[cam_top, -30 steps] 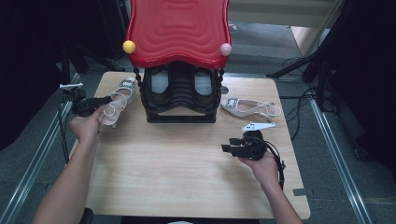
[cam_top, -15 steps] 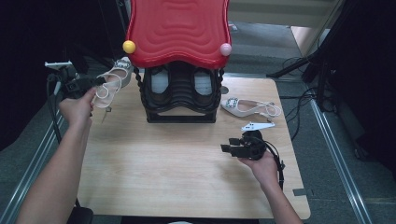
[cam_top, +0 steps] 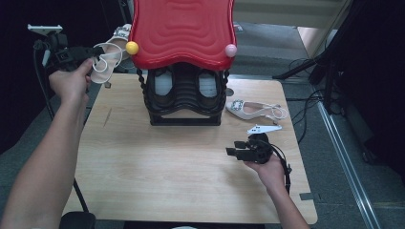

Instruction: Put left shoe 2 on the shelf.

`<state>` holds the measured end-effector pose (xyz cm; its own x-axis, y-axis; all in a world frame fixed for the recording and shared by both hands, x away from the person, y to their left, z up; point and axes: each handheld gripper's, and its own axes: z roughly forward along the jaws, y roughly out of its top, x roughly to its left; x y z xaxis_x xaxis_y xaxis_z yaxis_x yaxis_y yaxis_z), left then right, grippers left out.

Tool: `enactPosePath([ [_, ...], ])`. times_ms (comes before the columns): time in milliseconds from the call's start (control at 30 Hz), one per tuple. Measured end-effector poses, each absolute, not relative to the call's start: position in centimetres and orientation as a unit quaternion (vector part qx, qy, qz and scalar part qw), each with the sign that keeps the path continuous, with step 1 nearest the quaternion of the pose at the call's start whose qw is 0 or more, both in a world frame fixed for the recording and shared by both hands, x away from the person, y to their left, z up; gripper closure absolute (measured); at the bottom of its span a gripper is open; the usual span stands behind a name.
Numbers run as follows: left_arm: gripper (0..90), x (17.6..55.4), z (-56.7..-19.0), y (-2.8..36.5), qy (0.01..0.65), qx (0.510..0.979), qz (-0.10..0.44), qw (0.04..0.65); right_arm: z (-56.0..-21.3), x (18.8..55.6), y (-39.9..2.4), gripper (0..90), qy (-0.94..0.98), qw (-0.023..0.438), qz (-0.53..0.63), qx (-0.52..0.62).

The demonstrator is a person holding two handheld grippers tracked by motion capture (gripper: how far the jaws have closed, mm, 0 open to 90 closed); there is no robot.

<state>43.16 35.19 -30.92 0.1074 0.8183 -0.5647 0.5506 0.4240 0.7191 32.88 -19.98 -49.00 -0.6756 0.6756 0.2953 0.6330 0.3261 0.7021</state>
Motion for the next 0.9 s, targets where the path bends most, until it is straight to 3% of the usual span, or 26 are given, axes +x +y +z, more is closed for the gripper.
enactPosePath([
  [633,80.9,42.1,-20.4,34.1,0.617,0.522,0.166,0.566,-49.0,32.8,-19.8,49.0,0.814,0.026,0.418,0.402],
  [900,80.7,41.6,-16.8,31.5,0.585,0.547,0.180,0.570,-48.9,32.8,-19.8,49.1,0.814,0.028,0.417,0.403],
])
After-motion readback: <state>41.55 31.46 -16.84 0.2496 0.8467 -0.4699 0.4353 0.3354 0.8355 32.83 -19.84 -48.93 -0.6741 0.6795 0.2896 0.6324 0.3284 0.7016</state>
